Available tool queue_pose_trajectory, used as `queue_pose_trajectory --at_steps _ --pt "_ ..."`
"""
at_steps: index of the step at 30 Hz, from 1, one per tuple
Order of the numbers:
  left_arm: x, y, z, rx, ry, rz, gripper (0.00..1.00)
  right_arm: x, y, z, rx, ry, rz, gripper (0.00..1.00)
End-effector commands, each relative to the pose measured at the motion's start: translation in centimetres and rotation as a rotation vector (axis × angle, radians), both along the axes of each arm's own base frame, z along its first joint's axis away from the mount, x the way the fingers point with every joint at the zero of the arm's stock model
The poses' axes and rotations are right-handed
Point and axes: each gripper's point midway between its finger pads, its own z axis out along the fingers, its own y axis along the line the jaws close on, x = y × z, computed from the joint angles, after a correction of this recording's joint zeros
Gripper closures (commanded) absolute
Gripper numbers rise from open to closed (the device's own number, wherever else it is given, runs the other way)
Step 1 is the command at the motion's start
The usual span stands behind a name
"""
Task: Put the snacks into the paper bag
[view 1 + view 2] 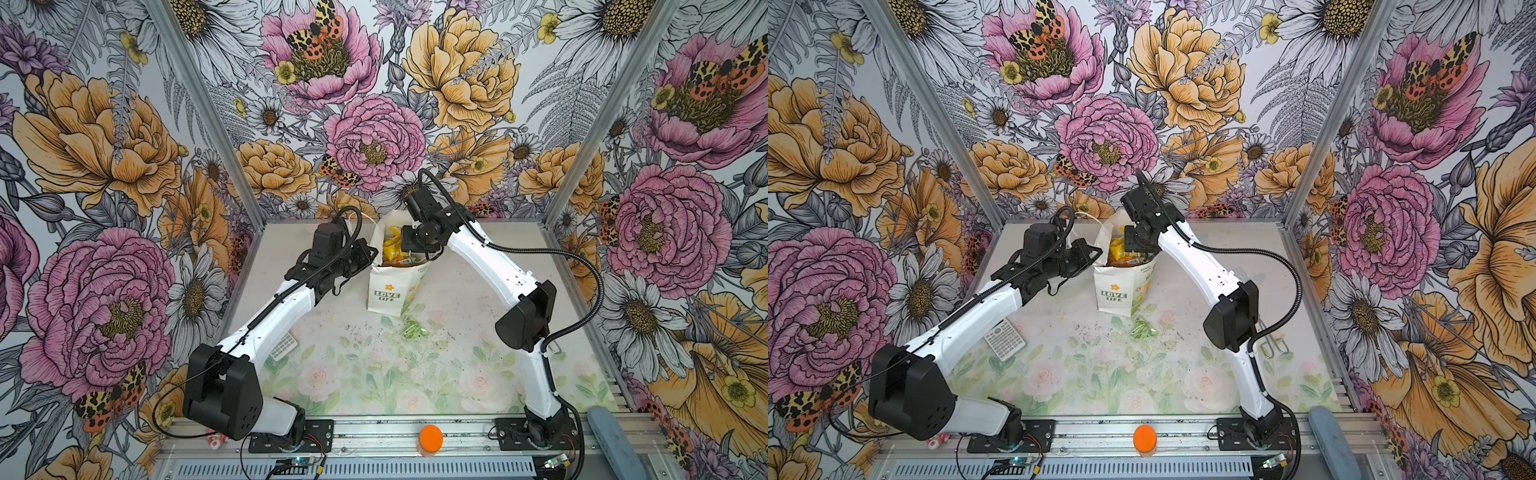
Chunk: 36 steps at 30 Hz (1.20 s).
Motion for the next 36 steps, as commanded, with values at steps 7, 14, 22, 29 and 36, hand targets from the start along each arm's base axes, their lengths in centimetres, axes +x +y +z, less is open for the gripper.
queue_pose_trajectory --at_steps 7,14,22,29,36 --pt "-0.5 0.9 -0.8 0.013 0.007 0.002 1.00 2.8 -0.5 -0.1 0.072 -0.043 -0.098 0.50" --pt "-0.5 1.1 -0.7 0.010 0.007 0.006 1.00 3.1 -0.9 -0.2 0.085 -0.045 -0.117 0.54" --pt "-0.4 1.2 -0.6 0.011 0.003 0.013 1.00 1.1 -1.6 2.5 0.093 -0.080 -0.120 0.52" --pt "-0.8 0.9 0.2 0.036 -0.037 0.046 1.00 -0.3 -2.5 4.5 0.081 -0.108 -0.123 0.51" --pt "-1.9 0.3 1.8 0.050 -0.090 0.064 1.00 -1.1 -3.1 3.8 0.043 -0.069 -0.118 0.50"
